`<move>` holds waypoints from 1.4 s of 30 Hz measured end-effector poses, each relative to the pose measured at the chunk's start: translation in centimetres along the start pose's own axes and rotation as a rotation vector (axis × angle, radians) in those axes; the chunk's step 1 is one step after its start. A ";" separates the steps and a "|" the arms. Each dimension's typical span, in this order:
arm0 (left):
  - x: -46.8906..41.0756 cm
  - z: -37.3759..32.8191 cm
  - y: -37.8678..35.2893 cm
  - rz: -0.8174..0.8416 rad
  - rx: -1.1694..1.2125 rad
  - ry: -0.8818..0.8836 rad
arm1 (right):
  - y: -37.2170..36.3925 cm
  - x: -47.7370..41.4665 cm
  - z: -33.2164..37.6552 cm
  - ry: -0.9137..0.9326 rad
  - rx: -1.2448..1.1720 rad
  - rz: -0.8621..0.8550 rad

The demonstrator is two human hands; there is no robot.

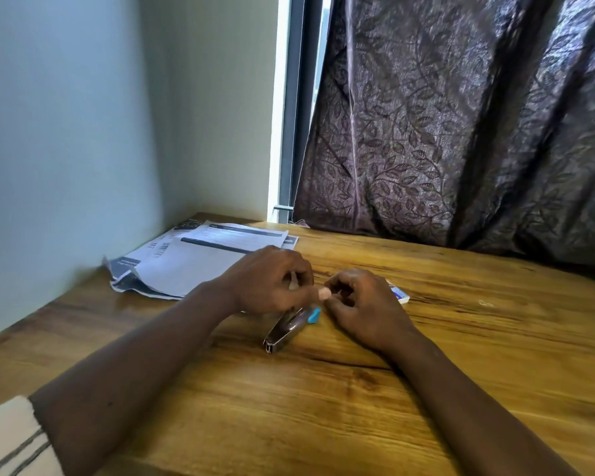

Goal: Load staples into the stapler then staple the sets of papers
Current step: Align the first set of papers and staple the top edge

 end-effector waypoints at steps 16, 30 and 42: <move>11.3 16.3 5.3 -0.107 -0.297 1.003 | -1.0 -0.3 0.2 0.006 0.034 0.053; 10.5 14.3 11.2 -1.062 0.237 0.548 | -0.6 0.0 0.0 -0.030 -0.035 0.060; 6.1 6.5 14.2 -1.255 0.764 0.072 | 1.9 0.8 -0.3 -0.271 -0.687 0.027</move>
Point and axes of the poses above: each hand's wrist, its own x-axis away from the middle knuckle, its own y-axis out of the back of the hand, z = x × y, the point moved 8 cm from there along -x, towards the middle knuckle, and after that the axes turned 15 degrees about -y, right-handed, at the moved point
